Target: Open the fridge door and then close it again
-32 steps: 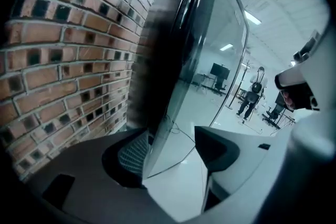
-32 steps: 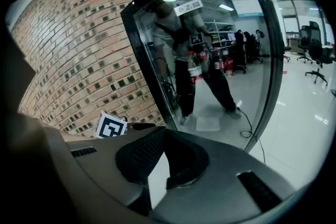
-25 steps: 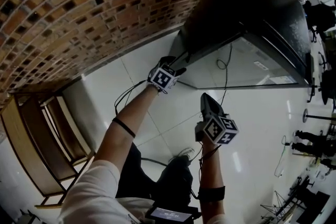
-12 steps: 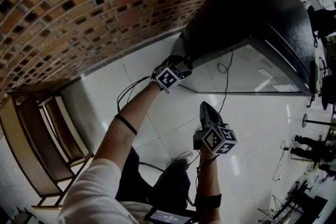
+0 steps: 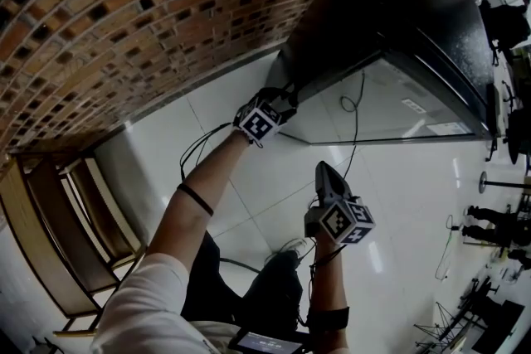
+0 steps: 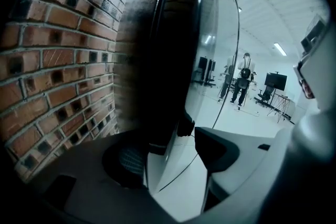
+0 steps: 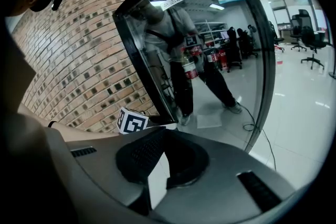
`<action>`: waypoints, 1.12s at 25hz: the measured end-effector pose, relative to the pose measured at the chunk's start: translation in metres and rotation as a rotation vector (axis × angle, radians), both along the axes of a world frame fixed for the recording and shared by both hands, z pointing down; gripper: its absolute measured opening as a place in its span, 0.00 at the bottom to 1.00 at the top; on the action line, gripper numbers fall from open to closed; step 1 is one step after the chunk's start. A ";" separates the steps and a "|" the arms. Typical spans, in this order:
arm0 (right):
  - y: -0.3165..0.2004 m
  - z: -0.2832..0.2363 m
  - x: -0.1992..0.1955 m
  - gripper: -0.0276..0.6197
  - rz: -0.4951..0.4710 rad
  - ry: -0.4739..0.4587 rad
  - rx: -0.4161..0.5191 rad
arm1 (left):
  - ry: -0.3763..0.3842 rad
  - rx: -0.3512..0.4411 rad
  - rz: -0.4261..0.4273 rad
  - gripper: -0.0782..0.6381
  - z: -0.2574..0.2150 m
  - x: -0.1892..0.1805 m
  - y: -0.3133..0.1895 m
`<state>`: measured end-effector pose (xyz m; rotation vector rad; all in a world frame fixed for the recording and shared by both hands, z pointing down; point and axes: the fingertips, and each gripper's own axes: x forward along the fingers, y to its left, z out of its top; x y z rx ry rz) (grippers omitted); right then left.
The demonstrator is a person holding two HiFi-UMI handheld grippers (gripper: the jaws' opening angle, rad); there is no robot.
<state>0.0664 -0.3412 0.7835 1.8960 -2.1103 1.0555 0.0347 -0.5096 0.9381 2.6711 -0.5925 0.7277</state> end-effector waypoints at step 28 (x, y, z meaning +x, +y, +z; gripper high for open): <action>0.036 -0.028 0.050 0.05 0.040 0.021 0.065 | -0.072 0.024 -0.254 0.40 -0.010 -0.001 0.011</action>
